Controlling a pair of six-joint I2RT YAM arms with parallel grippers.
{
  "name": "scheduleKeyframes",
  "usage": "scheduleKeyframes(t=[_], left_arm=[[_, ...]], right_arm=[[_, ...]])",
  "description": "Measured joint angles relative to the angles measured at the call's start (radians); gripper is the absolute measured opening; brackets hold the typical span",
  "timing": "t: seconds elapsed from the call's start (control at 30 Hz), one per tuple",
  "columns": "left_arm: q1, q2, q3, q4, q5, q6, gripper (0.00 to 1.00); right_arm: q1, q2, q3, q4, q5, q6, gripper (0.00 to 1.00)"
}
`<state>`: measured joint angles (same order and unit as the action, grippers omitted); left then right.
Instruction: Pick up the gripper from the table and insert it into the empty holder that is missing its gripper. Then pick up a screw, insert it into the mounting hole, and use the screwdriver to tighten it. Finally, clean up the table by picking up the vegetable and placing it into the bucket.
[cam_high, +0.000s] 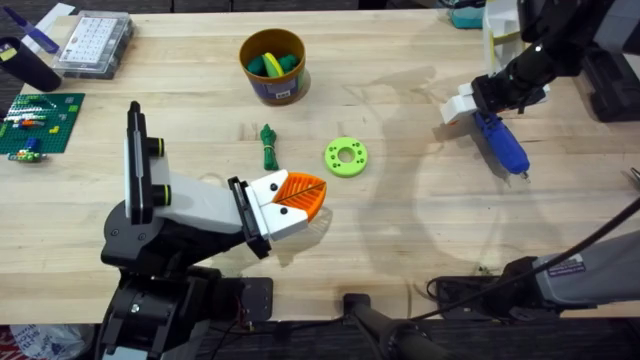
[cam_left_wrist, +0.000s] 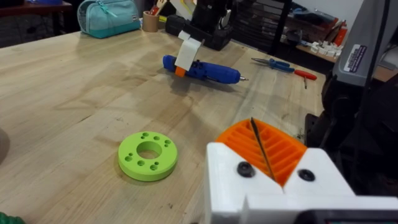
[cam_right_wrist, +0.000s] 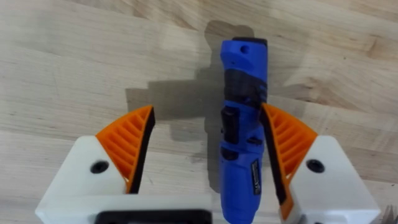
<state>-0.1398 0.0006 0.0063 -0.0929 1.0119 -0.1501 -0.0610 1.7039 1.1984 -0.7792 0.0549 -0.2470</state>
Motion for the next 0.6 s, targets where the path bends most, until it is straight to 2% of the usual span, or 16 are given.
scheduleKeyframes(t=[0.6], left_arm=[[0.000,0.000,0.000,0.000,0.002,-0.001,0.016]], right_arm=[[0.001,0.000,0.004,-0.042,0.106,-0.001,0.977]])
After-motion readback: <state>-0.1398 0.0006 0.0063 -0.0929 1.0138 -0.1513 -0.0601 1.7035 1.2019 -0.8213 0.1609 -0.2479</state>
